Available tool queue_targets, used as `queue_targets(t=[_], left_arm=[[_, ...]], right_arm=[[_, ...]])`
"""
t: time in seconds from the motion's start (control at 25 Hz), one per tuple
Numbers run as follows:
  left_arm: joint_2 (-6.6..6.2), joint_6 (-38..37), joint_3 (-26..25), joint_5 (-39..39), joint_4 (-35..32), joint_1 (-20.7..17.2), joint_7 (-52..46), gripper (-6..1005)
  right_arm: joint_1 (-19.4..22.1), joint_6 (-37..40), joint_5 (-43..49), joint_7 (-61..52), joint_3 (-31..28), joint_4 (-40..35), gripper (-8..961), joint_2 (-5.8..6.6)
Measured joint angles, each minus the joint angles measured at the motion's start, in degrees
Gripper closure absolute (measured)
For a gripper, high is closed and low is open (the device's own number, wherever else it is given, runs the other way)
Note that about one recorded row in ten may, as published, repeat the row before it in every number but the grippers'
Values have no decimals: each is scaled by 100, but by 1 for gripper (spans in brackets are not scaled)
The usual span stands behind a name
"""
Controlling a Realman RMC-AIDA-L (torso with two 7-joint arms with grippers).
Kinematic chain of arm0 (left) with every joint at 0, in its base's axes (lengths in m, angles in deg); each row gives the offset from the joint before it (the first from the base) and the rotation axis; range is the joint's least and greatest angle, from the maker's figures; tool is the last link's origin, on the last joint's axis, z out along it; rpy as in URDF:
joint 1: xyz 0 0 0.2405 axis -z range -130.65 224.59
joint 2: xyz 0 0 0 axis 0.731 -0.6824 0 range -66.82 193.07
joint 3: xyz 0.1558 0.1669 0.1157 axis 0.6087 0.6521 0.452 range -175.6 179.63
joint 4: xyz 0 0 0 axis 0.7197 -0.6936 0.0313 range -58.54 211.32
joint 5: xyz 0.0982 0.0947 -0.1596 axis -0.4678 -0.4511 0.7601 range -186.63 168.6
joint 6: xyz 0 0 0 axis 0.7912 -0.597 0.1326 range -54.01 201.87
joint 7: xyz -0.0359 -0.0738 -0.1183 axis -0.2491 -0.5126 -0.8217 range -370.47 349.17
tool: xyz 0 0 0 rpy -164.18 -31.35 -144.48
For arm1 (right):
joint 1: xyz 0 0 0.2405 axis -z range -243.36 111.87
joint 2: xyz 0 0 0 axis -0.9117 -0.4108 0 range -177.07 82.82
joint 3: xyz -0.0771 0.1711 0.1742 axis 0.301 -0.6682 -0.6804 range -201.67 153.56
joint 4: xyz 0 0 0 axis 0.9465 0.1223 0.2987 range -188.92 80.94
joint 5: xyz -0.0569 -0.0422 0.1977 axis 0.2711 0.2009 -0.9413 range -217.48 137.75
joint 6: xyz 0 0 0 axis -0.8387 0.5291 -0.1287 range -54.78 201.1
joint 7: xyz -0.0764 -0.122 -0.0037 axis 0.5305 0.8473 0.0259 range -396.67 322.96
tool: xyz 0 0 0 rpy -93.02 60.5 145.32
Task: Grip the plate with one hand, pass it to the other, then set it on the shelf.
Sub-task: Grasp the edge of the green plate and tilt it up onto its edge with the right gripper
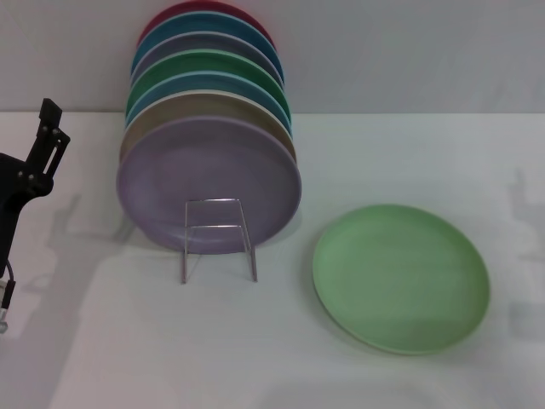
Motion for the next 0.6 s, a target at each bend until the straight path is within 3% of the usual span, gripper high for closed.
queue_targets(t=[0.2, 0.24, 0.28, 0.32, 0.48, 0.6], left_arm=[[-8, 1, -29, 0, -2, -5, -59, 136], [-8, 1, -29, 0, -2, -5, -59, 136], [-8, 1, -34, 0, -3, -7, -60, 136], [-9, -4, -36, -1, -2, -11, -61, 136], [-12, -2, -39, -7, 0, -26, -63, 136], [-12, 5, -31, -10, -5, -25, -63, 136]], right_arm=[[203, -472, 32, 78, -63, 858, 336, 98], [331, -936, 53, 124, -74, 1400, 336, 219], [331, -936, 53, 124, -74, 1400, 336, 219], [398, -1160, 62, 140, -95, 1663, 336, 295], [788, -2616, 94, 179, -417, 2986, 336, 704], [1149, -3804, 270, 251, -920, 3864, 335, 877]])
